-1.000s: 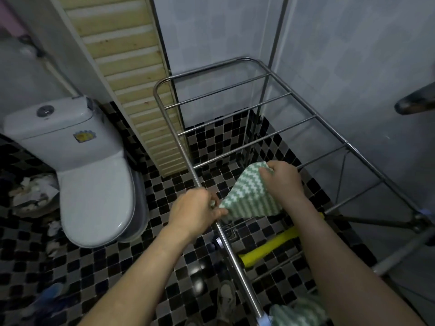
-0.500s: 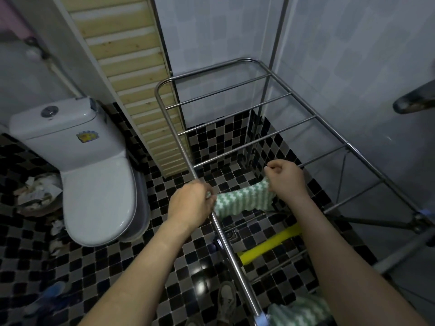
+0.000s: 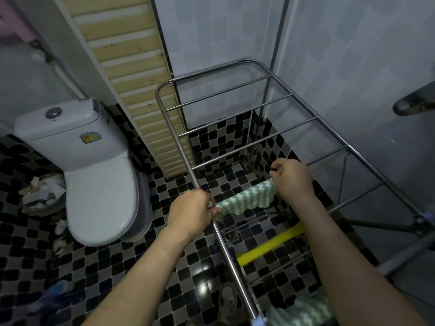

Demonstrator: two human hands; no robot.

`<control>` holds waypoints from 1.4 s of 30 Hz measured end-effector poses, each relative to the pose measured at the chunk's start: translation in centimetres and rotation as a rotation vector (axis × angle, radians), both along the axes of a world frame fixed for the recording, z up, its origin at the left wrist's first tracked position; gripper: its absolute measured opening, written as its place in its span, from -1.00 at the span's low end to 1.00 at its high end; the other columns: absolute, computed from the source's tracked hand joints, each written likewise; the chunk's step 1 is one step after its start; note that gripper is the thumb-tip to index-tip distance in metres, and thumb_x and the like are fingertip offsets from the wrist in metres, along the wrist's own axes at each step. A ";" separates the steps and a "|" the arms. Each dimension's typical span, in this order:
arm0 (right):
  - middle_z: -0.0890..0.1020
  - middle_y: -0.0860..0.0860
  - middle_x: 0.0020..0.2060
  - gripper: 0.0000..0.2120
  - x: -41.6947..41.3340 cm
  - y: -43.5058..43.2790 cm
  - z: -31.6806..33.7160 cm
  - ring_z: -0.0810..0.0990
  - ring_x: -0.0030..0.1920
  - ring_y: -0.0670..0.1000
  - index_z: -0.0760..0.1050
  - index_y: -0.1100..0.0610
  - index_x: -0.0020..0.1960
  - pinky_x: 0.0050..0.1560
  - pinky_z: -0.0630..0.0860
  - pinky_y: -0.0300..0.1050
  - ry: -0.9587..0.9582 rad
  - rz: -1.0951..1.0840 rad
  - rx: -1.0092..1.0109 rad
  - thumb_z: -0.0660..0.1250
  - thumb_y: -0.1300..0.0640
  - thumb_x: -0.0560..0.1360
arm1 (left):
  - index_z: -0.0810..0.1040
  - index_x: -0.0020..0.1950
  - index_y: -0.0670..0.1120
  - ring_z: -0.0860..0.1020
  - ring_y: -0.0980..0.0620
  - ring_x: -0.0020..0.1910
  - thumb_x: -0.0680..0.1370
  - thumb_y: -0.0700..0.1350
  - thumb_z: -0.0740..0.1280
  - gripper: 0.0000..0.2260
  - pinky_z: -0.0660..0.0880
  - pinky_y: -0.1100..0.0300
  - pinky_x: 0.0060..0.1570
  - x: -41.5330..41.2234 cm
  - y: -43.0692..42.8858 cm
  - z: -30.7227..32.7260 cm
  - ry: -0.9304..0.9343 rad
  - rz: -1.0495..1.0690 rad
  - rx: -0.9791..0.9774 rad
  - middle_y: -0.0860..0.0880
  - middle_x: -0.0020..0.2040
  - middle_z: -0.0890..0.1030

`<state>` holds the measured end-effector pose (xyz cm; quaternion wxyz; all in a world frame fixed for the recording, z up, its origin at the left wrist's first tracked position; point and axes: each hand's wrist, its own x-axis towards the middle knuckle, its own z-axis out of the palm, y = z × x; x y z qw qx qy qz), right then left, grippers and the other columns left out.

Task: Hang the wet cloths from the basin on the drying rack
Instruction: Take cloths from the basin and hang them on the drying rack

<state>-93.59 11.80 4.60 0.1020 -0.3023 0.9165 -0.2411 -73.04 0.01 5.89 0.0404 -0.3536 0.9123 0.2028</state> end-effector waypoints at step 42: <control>0.58 0.22 -0.18 -0.88 15.6 -11.5 12.6 0.66 -0.33 -0.01 0.56 0.28 -0.01 -0.39 0.57 -0.30 -1.210 -0.188 -0.815 0.25 0.39 0.54 | 0.39 -0.13 0.10 0.42 0.18 -0.18 0.37 0.04 0.51 -0.71 0.33 0.39 -0.23 6.7 -7.0 7.3 0.710 0.033 0.271 0.12 -0.16 0.46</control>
